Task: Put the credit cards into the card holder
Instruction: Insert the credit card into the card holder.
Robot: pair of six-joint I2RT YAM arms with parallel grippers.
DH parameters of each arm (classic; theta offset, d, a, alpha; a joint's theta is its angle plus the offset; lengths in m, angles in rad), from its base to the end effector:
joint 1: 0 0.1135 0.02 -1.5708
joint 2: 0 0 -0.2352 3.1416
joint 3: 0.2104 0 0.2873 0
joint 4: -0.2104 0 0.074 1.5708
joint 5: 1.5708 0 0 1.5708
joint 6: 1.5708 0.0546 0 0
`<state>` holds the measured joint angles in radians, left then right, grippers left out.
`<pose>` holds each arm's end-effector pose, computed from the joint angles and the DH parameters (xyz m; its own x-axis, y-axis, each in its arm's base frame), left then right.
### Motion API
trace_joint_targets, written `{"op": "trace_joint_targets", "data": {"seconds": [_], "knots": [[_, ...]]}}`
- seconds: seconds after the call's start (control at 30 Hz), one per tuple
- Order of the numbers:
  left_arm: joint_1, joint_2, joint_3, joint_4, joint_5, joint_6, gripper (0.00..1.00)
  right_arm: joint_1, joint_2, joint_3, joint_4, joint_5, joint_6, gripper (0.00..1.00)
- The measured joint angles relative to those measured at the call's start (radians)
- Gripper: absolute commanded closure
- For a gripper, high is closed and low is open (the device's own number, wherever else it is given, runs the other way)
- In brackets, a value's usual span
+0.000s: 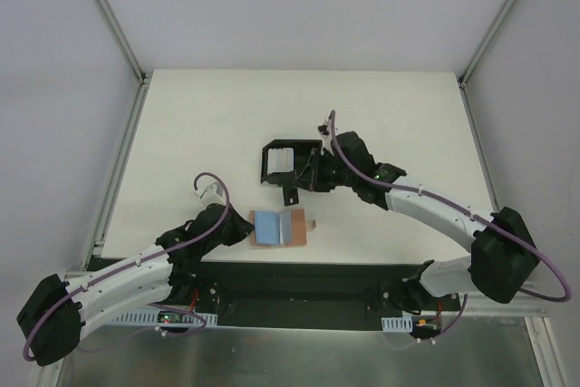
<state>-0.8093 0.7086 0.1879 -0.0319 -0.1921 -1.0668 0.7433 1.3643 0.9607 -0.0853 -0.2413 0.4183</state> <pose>0.1618 -0.1547 0.1119 -0.6989 -0.5126 -0.4988 -0.0282 0.7166 -0.6969 0.2605 0.2572 0.2289 -0.6460 -0.0580 -0.7611 -0.6019 0.6519 0.4612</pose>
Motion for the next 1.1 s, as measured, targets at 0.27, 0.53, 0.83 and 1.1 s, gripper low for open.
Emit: {"op": "trace_joint_targets", "data": {"seconds": [0.27,0.53,0.83,1.1], "knots": [[0.0,-0.002,-0.006,0.002,0.001,-0.008,1.0,0.169,0.047,-0.146,0.151,-0.014,0.149,1.0],[0.0,-0.002,-0.023,0.011,0.002,-0.017,1.0,0.181,0.126,-0.212,0.234,0.002,0.204,1.0],[0.0,0.031,-0.041,0.028,0.008,-0.024,1.0,0.163,0.199,-0.274,0.319,0.0,0.248,0.99],[0.0,0.037,-0.06,0.066,0.008,-0.047,1.0,0.138,0.216,-0.312,0.394,-0.01,0.285,1.0]]}}
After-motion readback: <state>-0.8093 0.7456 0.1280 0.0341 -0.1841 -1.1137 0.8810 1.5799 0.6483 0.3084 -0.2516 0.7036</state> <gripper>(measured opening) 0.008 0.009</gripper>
